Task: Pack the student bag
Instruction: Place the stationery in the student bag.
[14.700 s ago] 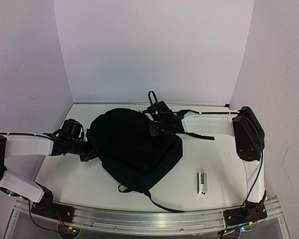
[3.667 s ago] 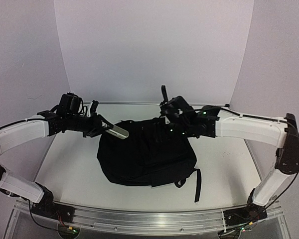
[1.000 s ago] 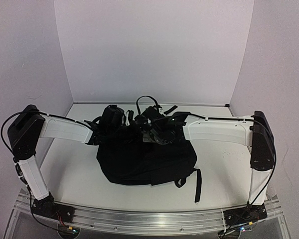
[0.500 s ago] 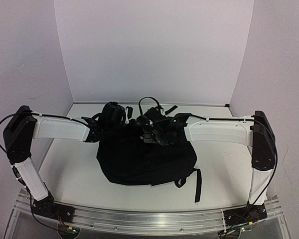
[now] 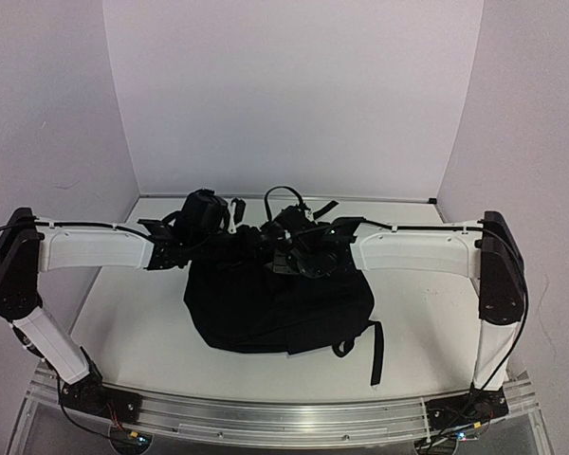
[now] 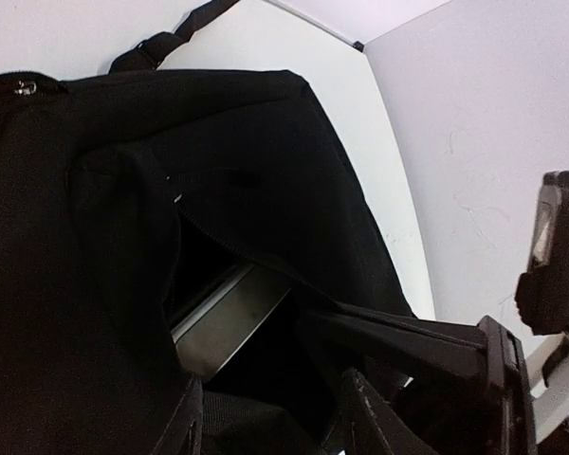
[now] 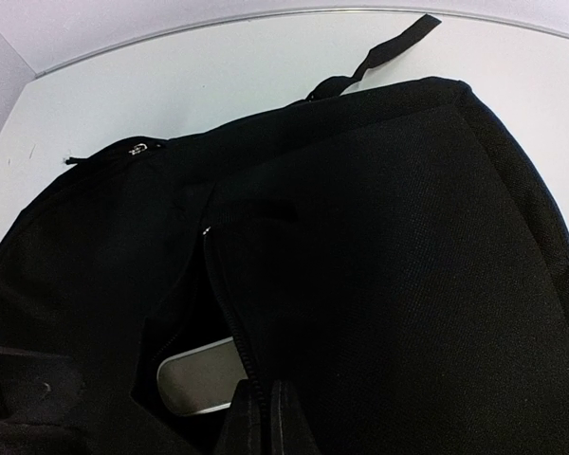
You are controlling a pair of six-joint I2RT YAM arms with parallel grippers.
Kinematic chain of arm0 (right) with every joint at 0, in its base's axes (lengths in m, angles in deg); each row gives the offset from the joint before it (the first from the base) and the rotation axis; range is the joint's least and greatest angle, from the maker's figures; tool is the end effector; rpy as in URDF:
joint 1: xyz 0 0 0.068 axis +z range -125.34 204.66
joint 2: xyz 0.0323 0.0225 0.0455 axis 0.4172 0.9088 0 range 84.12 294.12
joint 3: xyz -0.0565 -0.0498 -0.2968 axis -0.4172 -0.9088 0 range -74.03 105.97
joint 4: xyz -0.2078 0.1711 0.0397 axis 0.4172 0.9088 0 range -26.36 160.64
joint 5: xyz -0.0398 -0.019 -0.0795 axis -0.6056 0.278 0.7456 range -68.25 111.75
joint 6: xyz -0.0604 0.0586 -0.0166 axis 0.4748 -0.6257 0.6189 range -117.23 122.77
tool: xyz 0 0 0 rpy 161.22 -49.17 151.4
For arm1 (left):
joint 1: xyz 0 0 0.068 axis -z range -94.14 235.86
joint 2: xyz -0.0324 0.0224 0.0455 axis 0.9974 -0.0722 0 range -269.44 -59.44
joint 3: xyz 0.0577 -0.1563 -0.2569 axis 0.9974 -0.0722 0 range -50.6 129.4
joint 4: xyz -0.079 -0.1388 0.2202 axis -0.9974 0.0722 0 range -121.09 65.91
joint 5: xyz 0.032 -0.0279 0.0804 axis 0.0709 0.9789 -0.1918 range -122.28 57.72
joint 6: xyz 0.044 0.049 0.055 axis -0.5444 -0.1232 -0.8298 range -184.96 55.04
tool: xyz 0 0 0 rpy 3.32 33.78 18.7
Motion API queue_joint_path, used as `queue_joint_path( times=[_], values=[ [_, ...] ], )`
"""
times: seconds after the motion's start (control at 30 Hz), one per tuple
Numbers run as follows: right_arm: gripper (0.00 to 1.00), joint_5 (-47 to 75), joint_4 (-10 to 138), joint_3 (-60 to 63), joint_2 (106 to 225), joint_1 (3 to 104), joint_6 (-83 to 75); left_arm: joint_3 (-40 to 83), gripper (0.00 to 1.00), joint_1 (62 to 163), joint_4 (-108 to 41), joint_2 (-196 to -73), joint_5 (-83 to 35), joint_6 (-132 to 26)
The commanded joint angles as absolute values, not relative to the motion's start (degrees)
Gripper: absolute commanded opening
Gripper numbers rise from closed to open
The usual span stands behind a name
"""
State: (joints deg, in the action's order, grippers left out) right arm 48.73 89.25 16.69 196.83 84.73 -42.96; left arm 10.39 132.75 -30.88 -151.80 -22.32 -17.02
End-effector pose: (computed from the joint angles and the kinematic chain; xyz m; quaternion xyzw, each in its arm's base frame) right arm 0.2745 0.4081 0.2439 -0.0294 0.9100 0.1492 0.3856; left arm 0.2698 -0.3074 0.2515 0.0344 0.8699 -0.4092 0.2732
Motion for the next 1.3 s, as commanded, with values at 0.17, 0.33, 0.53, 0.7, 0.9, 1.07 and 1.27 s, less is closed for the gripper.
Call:
queue_joint_path(
  times=[0.17,0.33,0.53,0.7,0.9,1.07,1.27],
  values=[
    [0.00,47.50,86.19,14.50,193.24,84.82,-44.82,16.37,0.40,132.88,-24.40,-157.85,-28.71,-19.59],
    [0.01,44.11,85.03,10.09,192.71,84.82,-46.21,16.36,0.43,132.79,-19.55,-155.45,-35.97,-21.68],
    [0.07,35.65,82.00,6.40,192.94,84.83,-44.99,17.40,0.47,132.79,-16.28,-155.57,-37.17,-22.37],
    [0.32,34.69,81.83,4.37,188.95,84.84,-43.32,17.63,0.49,132.71,-18.14,-156.68,-33.92,-22.67],
    [0.50,35.56,82.08,4.33,183.90,84.12,-41.90,17.72,0.35,132.18,-18.65,-157.93,-32.46,-22.91],
    [0.42,31.88,82.09,8.42,185.98,81.35,-39.02,14.44,0.16,132.04,-23.74,-155.06,-30.01,-23.05],
    [0.30,27.55,82.09,16.18,193.46,78.09,-34.16,14.00,0.00,131.01,-24.73,-153.99,-29.30,-22.61]
  ],
)
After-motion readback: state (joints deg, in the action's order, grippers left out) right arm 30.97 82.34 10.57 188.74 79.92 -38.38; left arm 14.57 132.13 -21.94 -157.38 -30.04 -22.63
